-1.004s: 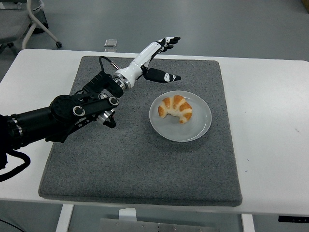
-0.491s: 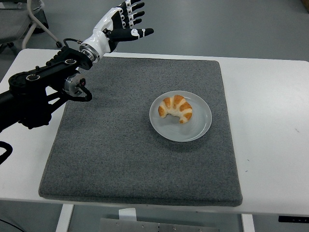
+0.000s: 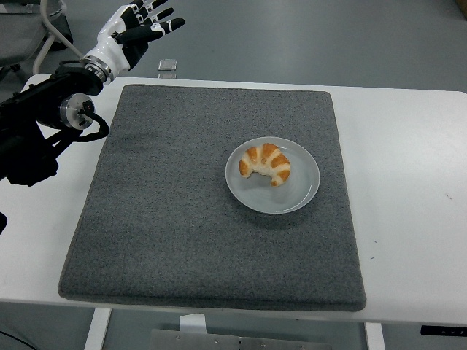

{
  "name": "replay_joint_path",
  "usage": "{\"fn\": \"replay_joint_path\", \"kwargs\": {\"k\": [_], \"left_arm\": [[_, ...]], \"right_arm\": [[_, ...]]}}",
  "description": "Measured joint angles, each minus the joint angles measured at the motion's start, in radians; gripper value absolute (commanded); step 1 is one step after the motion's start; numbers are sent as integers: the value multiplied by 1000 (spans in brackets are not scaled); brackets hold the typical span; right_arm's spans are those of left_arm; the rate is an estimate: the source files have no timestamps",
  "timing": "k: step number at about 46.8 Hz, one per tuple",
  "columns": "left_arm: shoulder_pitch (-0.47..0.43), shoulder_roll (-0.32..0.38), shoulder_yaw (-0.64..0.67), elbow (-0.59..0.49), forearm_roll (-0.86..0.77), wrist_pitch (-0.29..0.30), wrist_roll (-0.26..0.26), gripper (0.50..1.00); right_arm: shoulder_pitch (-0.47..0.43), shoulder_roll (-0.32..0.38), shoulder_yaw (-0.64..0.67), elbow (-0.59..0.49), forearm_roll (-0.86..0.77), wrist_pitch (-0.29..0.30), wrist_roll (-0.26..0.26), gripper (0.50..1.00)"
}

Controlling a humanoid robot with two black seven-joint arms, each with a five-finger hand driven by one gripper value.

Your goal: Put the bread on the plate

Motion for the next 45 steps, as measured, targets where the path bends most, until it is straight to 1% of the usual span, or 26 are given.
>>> {"fn": "replay_joint_path", "kwargs": {"k": [3,6,11,13,17,19,21,34,45], "left_arm": [[17,0,-2,14,-15,-11,13,990],[31,-1,-5,17,-18,-17,14,990],[46,-3,-7,38,-11,-22,-6,992],[50,-7,-8,55,-8,-24,-27,990],[53,-11,-4,79,-6,-27,-95,992],[53,-11,1,83,-6,-27,-116,992],[53,-12,4,83,-6,-27,-125,992],[53,-12,5,83,-6,-34,-128,992],[74,-12,3,83,-14,-35,-124,992]], "right_arm": [[0,0,0,0,0,0,0,930],[0,0,0,0,0,0,0,930],[0,0,0,0,0,0,0,930],[0,0,0,0,0,0,0,930],[0,0,0,0,0,0,0,930],[0,0,0,0,0,0,0,930],[0,0,0,0,0,0,0,930],[0,0,-1,1,0,0,0,930],[0,0,-2,2,0,2,0,930]]}}
